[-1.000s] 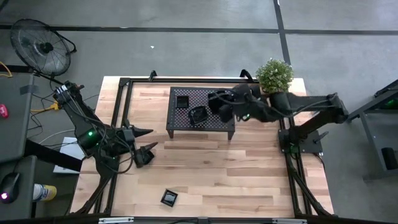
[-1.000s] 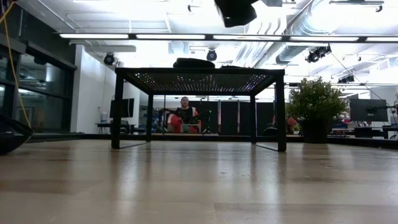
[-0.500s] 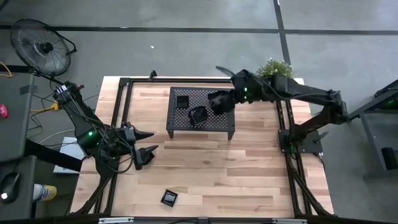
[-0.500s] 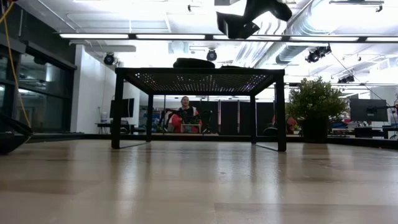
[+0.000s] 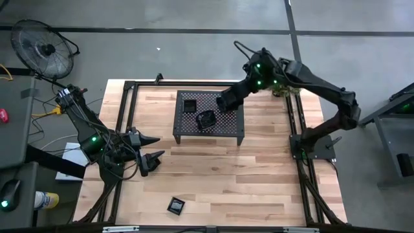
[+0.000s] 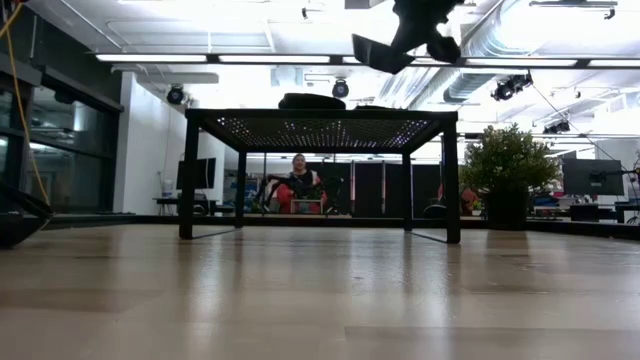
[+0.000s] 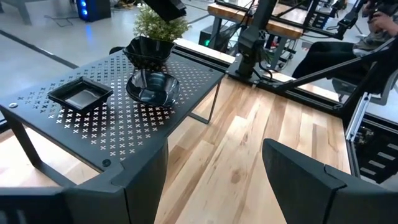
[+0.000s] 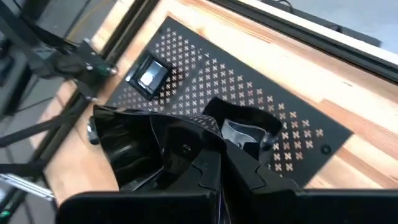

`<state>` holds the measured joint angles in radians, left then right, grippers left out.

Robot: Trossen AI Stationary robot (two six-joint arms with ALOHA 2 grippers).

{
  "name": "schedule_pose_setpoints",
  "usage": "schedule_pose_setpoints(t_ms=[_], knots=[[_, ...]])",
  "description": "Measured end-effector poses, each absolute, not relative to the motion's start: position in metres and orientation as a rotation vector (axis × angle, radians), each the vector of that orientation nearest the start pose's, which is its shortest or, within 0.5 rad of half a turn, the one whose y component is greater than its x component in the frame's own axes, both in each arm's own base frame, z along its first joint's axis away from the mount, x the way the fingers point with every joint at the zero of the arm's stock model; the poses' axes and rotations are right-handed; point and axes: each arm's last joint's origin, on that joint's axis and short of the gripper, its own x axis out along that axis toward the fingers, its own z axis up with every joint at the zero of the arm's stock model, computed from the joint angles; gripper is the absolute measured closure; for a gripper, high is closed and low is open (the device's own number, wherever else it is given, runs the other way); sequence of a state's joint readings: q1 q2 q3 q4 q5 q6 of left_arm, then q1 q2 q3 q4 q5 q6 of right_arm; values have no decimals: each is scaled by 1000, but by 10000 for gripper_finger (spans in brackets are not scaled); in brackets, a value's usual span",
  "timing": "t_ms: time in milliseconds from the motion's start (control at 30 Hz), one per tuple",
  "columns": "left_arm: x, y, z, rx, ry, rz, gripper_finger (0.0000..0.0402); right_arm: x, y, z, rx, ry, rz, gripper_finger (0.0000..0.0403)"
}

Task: Pick & Place Mini shaped plates
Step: Stack the black distorted plate on top of the black distorted plates on the shelf

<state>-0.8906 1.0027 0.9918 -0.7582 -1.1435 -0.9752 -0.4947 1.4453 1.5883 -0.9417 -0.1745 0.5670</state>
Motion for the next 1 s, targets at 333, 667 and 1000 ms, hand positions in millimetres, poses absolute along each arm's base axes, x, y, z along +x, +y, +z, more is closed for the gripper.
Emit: schedule_pose_setpoints(t_ms=[333, 667, 1000], knots=[[135, -125, 327, -324, 241, 398, 144, 265, -156, 380, 871, 639, -477, 403], [135, -125, 327, -327, 245, 395, 144, 288, -171, 345, 951, 769, -406, 403], [135, -125, 327, -344, 243, 396, 144, 285, -184, 340, 940, 776, -402, 403]])
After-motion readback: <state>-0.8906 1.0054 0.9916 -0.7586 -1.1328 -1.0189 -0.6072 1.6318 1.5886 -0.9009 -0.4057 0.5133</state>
